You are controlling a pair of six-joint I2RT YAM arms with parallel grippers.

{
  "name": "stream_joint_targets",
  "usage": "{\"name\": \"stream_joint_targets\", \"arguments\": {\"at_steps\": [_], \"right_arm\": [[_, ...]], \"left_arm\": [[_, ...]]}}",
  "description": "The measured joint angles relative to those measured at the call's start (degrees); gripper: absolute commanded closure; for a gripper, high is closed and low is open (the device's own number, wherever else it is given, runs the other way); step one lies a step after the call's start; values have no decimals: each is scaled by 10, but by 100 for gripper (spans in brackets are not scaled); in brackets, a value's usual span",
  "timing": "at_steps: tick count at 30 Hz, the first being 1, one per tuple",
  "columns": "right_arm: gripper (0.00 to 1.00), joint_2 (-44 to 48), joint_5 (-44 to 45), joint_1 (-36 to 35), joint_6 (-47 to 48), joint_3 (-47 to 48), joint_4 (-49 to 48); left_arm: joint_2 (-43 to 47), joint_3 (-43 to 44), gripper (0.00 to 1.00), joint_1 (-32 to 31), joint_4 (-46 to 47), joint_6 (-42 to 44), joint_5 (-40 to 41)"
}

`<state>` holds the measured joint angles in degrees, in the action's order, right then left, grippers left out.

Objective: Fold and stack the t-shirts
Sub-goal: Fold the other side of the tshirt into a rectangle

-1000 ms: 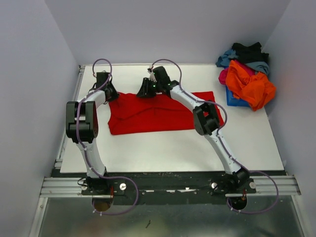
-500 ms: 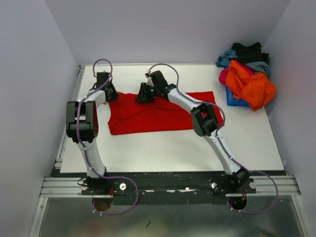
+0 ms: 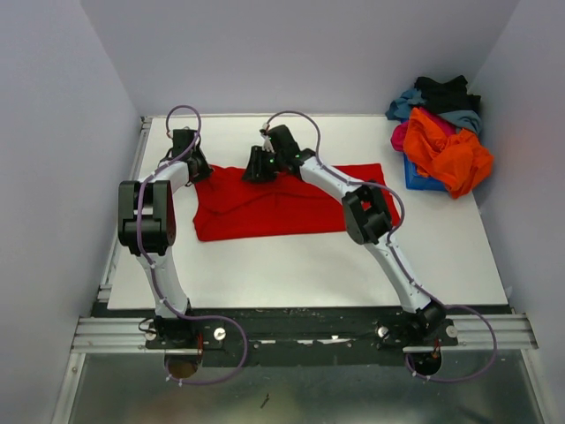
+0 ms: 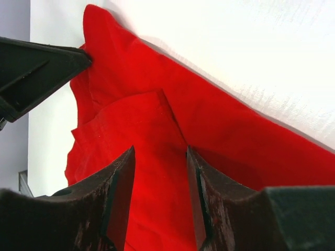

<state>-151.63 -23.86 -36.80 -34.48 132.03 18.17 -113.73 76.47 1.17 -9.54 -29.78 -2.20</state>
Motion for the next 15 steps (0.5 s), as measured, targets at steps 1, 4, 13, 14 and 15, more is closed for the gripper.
{"name": "stream_joint_targets", "arguments": {"at_steps": [1, 4, 13, 14, 15], "right_arm": [[48, 0, 3, 0, 0, 1, 1], [48, 0, 9, 1, 0, 2, 6], [52, 0, 16, 5, 1, 2, 16], [53, 0, 16, 5, 1, 2, 17], [54, 0, 16, 5, 2, 1, 17]], "left_arm": [[0, 0, 100, 0, 0, 0, 0], [0, 0, 100, 0, 0, 0, 1], [0, 0, 100, 0, 0, 2, 3], [0, 0, 100, 0, 0, 2, 3], [0, 0, 100, 0, 0, 2, 3]]}}
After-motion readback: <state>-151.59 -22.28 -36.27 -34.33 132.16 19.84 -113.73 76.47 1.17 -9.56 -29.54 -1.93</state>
